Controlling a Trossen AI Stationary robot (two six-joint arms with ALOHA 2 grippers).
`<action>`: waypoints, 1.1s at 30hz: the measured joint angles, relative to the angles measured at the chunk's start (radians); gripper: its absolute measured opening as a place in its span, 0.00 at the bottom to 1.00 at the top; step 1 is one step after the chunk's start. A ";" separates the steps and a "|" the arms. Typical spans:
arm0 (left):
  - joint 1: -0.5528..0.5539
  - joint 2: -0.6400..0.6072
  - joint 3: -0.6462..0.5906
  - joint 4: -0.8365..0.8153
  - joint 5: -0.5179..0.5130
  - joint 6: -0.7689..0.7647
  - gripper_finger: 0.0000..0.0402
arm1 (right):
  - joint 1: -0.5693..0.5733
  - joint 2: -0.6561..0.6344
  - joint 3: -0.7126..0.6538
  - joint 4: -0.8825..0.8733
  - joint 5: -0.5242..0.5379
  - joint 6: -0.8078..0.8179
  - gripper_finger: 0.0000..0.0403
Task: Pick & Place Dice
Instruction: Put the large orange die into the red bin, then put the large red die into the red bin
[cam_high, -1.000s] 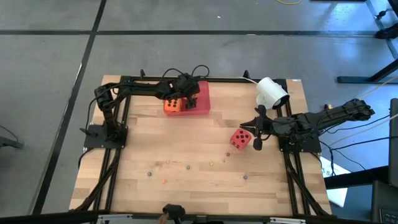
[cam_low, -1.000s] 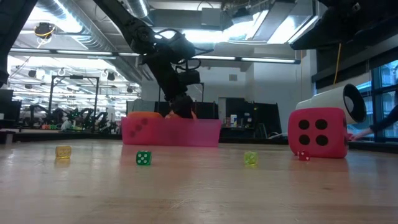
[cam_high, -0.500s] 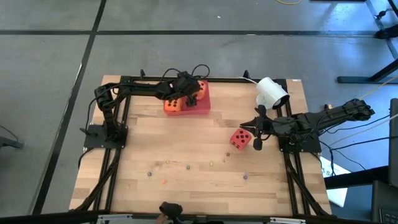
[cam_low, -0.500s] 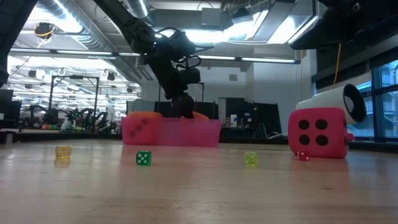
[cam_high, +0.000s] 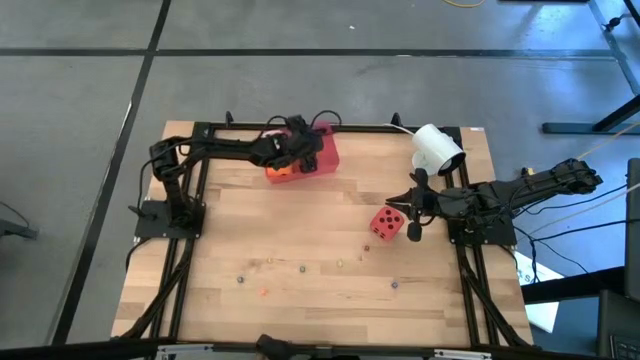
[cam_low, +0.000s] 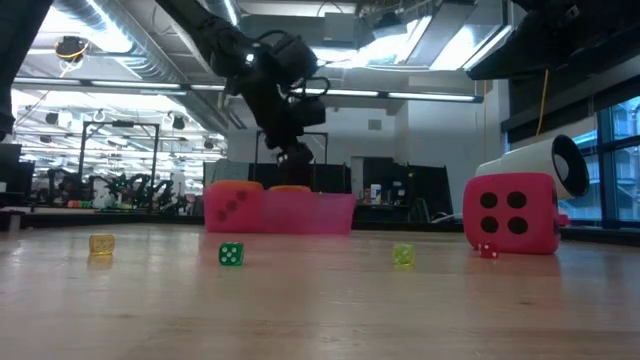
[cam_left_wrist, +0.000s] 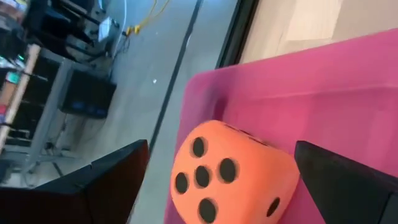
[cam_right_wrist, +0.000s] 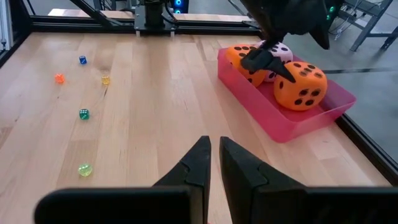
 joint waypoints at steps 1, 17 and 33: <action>-0.008 -0.006 0.000 -0.004 -0.014 0.000 1.00 | 0.000 0.000 0.000 0.000 0.000 0.000 0.09; -0.158 -0.194 0.000 -0.174 -0.017 -0.141 1.00 | 0.000 0.001 0.000 0.009 -0.001 0.039 0.09; -0.256 -0.386 0.000 -0.402 0.026 -0.267 1.00 | -0.004 0.001 0.000 0.077 0.040 -0.062 0.09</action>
